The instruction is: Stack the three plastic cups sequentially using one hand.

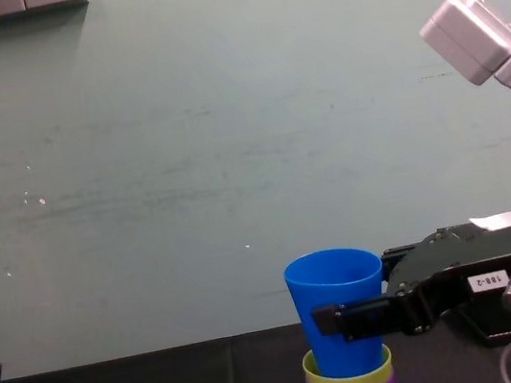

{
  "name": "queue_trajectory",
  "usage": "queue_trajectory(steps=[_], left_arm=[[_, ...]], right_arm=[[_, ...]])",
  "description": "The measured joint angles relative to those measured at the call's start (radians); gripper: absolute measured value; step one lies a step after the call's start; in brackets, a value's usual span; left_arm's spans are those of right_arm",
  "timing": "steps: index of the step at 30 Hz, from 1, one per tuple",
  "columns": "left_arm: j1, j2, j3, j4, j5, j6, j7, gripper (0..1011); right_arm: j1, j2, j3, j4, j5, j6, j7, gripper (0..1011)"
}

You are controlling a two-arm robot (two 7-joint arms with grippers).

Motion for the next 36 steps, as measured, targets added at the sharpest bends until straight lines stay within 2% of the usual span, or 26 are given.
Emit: queue_trajectory(steps=[8,19,36], left_arm=[[0.000,0.000,0.000,0.000,0.000,0.000,0.000,1011],[0.000,0.000,0.000,0.000,0.000,0.000,0.000,1011],[0.000,0.000,0.000,0.000,0.000,0.000,0.000,1011]], right_arm=[[0.000,0.000,0.000,-0.002,0.000,0.000,0.000,726],[-0.001,0.001,0.001,-0.005,0.000,0.000,0.000,998],[-0.001,0.002,0.001,-0.006,0.001,0.002,-0.002,1003]])
